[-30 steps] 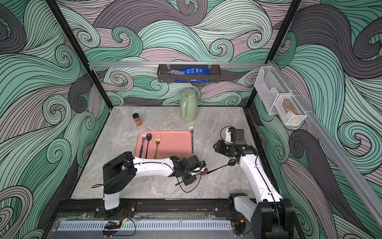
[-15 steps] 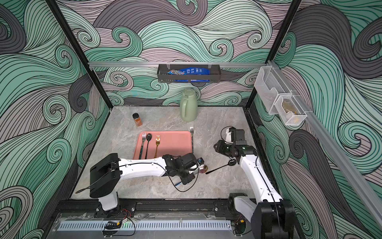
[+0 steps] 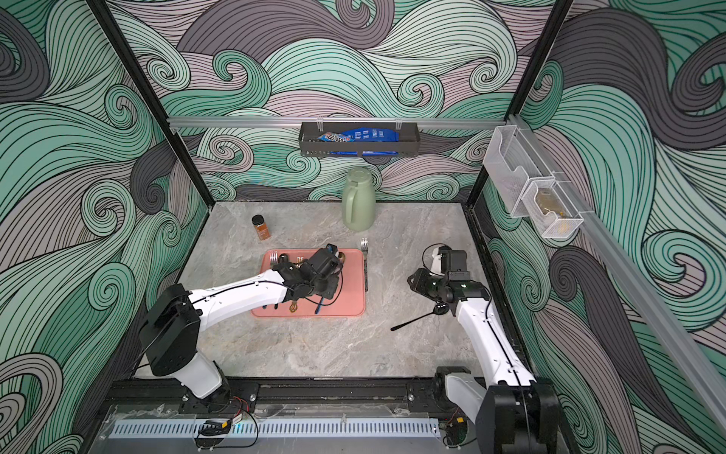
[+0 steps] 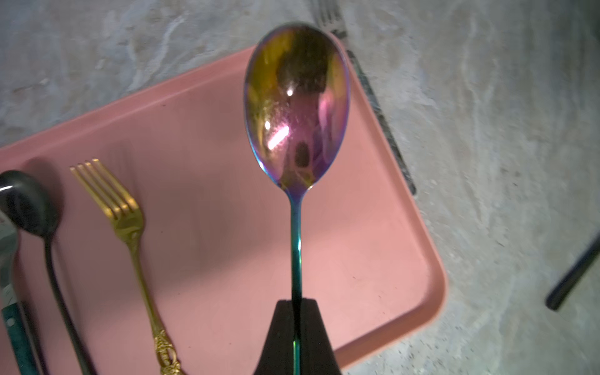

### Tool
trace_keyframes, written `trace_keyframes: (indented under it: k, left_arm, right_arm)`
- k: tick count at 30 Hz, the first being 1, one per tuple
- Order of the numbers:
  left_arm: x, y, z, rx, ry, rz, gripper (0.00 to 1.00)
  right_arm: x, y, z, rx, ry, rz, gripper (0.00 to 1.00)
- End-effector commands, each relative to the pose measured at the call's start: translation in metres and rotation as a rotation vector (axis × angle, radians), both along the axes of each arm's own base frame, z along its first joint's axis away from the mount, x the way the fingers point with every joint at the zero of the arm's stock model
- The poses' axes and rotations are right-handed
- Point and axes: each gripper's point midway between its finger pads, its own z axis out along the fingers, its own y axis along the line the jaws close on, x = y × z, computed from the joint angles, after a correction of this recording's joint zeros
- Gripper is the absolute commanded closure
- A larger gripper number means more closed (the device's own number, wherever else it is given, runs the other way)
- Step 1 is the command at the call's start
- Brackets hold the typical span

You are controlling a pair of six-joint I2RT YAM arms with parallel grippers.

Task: Set the spoon and fork side by side
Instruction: Pick up the spoon from the center of the board, then place the spoon on the tray.

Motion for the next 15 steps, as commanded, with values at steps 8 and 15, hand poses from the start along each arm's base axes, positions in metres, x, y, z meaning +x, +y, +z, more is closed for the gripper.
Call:
trace_keyframes:
  k: [8, 15]
  left_arm:
    - [0.027, 0.047, -0.043, 0.072, 0.085, 0.278, 1.0]
    - [0.033, 0.062, -0.063, 0.089, 0.118, 0.332, 1.0]
  right_arm:
    - [-0.006, -0.001, -0.032, 0.039, 0.057, -0.063, 0.54]
    - [-0.015, -0.004, -0.057, 0.039, 0.116, -0.096, 0.52]
